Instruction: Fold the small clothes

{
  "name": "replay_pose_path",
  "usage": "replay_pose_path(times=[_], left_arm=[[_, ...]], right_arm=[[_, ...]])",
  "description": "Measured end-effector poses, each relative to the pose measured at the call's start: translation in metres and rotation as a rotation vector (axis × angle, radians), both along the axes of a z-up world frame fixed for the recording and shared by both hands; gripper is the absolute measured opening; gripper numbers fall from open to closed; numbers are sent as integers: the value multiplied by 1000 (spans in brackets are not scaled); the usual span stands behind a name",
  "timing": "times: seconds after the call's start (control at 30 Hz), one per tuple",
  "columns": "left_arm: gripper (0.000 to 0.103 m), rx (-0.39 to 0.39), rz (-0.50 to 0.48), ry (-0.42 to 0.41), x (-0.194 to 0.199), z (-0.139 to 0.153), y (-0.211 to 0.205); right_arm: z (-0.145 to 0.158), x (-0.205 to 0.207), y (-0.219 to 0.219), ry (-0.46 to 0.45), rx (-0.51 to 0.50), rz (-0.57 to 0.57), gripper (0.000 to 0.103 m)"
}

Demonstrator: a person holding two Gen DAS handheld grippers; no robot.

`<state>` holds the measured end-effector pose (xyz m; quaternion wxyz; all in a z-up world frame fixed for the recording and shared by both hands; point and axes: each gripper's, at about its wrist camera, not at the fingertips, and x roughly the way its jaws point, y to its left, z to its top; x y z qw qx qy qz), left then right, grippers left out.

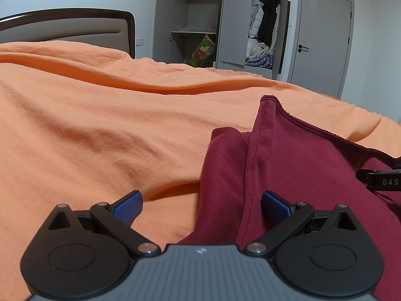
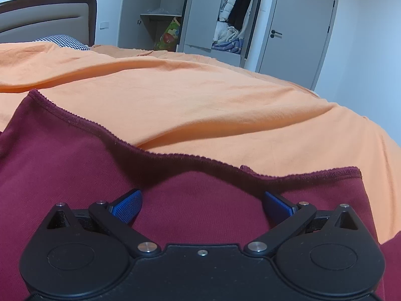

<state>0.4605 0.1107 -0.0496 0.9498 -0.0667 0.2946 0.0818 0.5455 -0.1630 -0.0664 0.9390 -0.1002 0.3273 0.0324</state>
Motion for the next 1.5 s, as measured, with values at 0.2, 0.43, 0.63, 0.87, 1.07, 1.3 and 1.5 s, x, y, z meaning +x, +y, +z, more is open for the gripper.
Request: replay_pose_path(times=[0.2, 0.43, 0.63, 0.87, 1.07, 1.3, 1.5], left_arm=[[102, 1, 0, 0, 0, 0, 0], [102, -6, -4, 0, -1, 3, 2], [103, -10, -6, 24, -4, 16, 3], [103, -11, 22, 21, -25, 29, 3], [103, -47, 84, 23, -37, 44, 8], [103, -39, 112, 66, -43, 52, 5], [103, -49, 113, 113, -44, 42, 3]], right_arm=[[7, -22, 0, 23, -4, 9, 103], [13, -75, -5, -24, 10, 15, 103], [7, -138, -12, -92, 17, 60, 103], [5, -174, -23, -94, 69, 48, 103], [-1, -188, -18, -139, 33, 54, 103], [-7, -193, -17, -172, 17, 51, 103], [-8, -192, -20, -174, 35, 51, 103]])
